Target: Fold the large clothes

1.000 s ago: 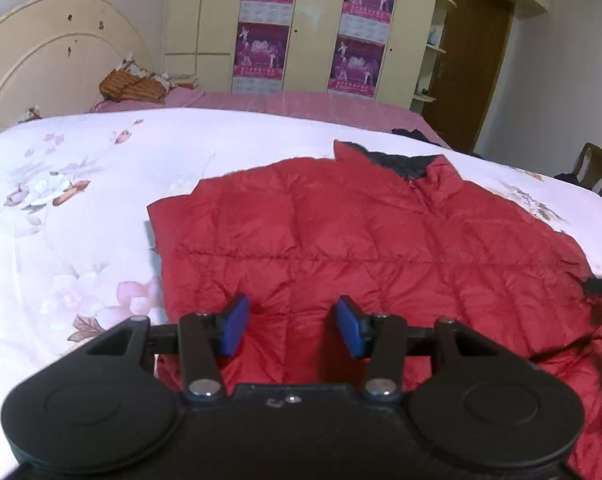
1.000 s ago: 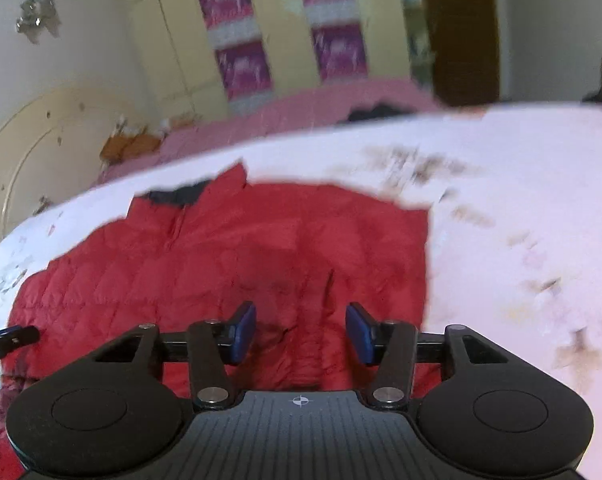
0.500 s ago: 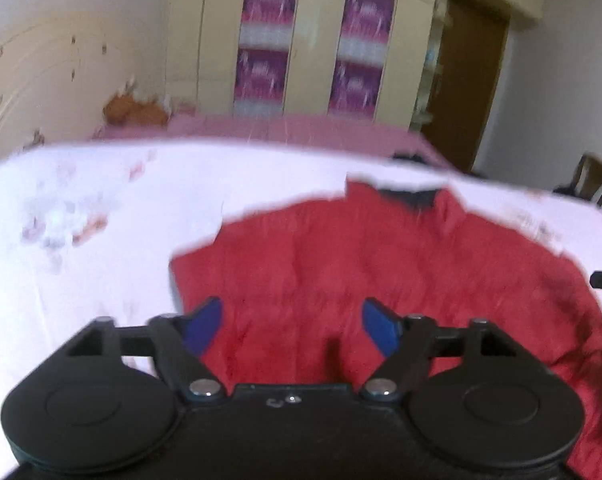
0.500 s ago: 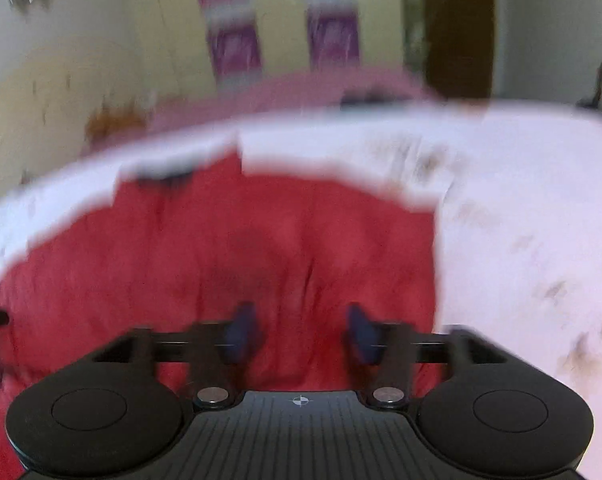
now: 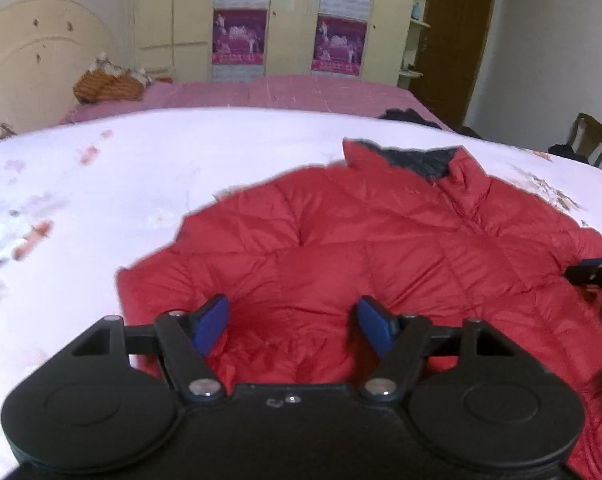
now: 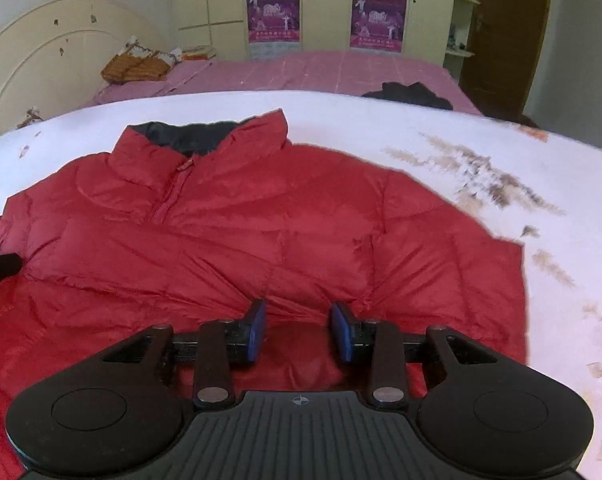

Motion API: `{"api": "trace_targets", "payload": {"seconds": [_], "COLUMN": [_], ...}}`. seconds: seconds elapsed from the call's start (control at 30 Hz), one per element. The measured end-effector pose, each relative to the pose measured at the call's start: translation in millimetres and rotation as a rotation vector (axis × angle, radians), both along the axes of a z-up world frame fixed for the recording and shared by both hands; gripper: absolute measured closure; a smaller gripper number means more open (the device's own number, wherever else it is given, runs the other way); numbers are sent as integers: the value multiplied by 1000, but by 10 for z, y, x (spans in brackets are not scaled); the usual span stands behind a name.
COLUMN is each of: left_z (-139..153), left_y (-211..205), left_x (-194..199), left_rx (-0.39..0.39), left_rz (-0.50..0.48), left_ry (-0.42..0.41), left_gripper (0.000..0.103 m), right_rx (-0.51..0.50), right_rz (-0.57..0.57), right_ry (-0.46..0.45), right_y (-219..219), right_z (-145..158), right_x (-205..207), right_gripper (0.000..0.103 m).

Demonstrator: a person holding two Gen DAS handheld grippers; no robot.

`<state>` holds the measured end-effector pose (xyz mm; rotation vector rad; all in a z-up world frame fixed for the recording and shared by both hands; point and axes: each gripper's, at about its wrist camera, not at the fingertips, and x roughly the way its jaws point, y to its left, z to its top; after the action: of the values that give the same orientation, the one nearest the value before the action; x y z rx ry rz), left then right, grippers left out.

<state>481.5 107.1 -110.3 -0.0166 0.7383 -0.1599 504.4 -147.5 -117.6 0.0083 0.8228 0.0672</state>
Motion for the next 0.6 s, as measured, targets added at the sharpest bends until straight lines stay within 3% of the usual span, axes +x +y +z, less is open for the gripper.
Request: {"api": "trace_targets", "payload": {"seconds": [0.03,0.07,0.1,0.27,0.37,0.6], "left_z": [72,128,174,148,58,-40], "left_y": [-7,-35,-83,-540,-666,-299], "left_x": [-101,-205,-281,-563,-615,-704], "left_rx": [-15,-46,-64,-61,-5,50], "left_rz": [4,-2,-20,-97,-116,-62], "left_ry": [-25,-45,-59,-64,-45,-37], "left_gripper": [33,30,28,30,33,31], "right_rx": [8,27,62,75,39,4], "right_rz": [-11,-11,12,145,186,49], "right_ry": [-27,-49,-70,-42,-27,-7], "right_y": [8,13,45,504,657,280], "right_z": [67,133,193,163,49,-45], "right_x": [-71,-151,-261,-471,-546,-616], "right_gripper": [62,42,40,40,40,40]}}
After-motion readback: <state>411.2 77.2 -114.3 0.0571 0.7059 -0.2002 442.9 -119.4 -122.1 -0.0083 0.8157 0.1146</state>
